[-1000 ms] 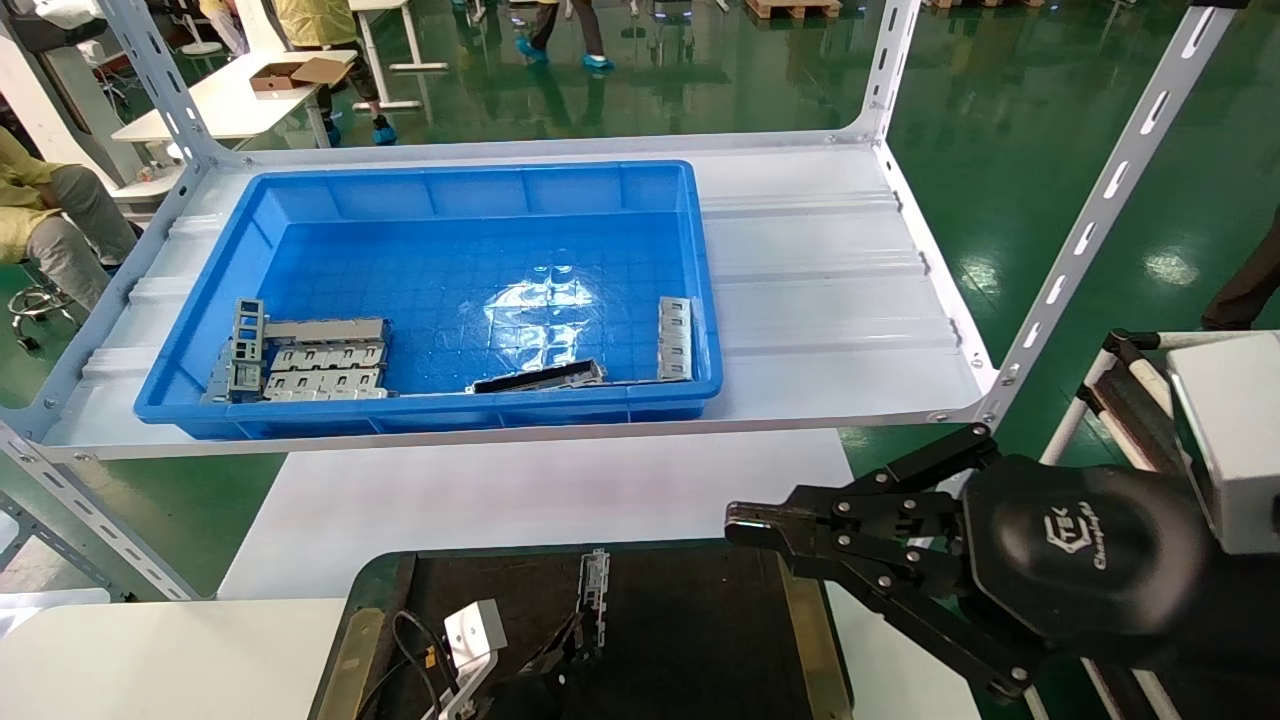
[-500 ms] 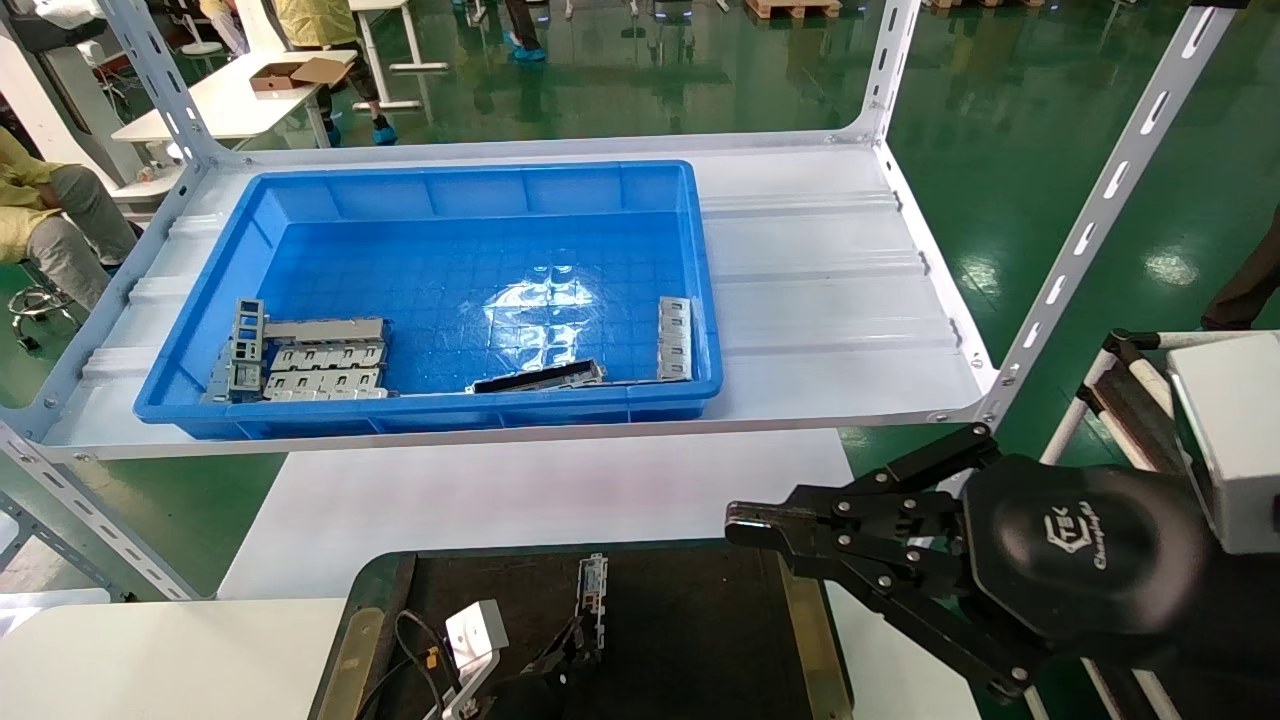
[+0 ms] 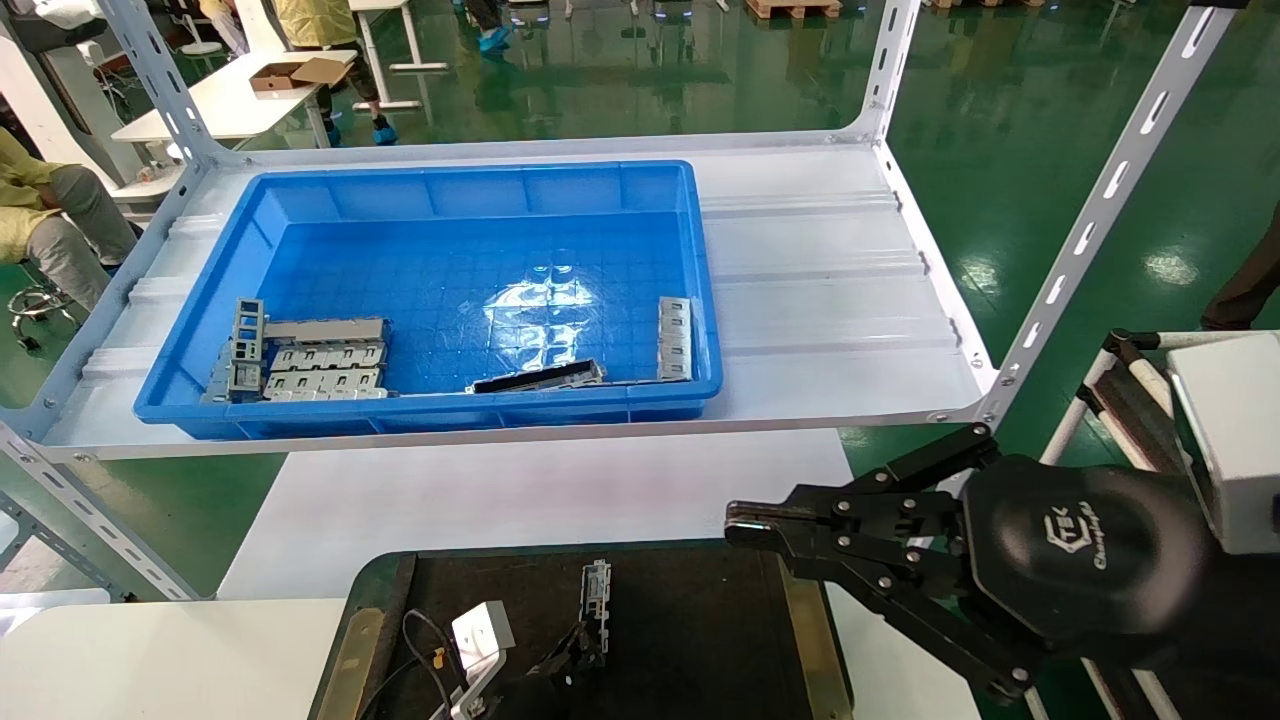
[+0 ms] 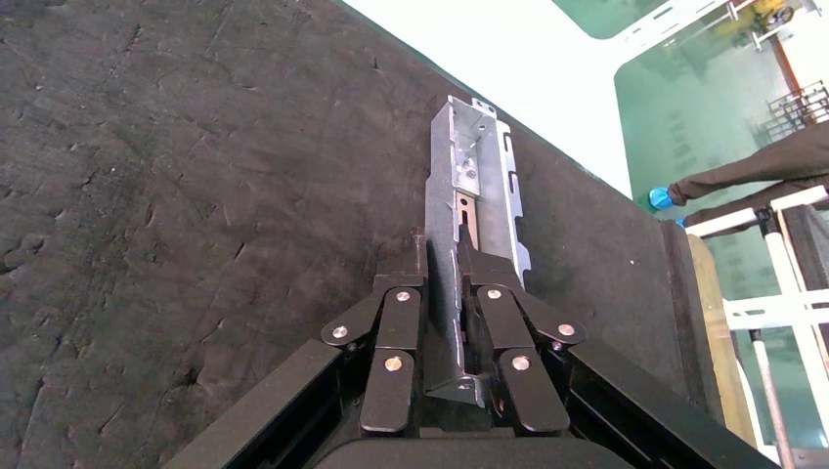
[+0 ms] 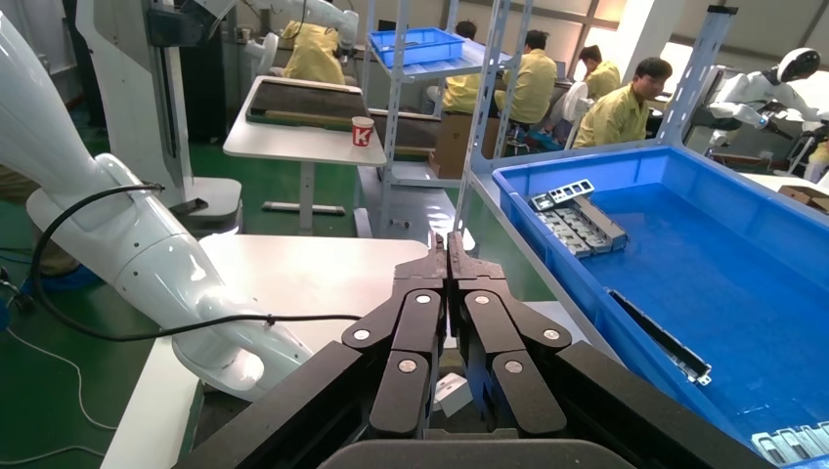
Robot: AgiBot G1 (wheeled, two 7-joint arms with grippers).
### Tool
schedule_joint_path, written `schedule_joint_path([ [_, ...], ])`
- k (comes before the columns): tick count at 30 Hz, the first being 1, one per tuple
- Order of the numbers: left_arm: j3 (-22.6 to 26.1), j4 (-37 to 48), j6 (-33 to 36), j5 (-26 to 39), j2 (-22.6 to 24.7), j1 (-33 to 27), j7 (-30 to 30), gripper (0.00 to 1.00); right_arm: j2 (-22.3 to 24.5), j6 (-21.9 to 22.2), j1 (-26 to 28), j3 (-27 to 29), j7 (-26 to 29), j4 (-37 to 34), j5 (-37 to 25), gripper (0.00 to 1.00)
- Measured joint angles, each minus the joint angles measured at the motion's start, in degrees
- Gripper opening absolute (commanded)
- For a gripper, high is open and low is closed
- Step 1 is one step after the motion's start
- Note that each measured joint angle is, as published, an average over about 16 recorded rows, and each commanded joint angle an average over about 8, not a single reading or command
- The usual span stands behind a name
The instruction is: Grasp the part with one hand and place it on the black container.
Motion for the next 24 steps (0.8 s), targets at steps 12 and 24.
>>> schedule_joint_path([
  [12, 2.36, -3.48, -2.72, -3.76, -1.22, -0.72, 2.31, 1.00, 0.00, 0.00, 0.00, 0.00, 0.00, 0.00, 0.00, 1.00],
  [24, 3.56, -9.25, -3.17, -3.93, -5.03, -0.99, 4.66, 1.00, 0.00, 0.00, 0.00, -0.01, 0.00, 0.00, 0.01, 1.00],
])
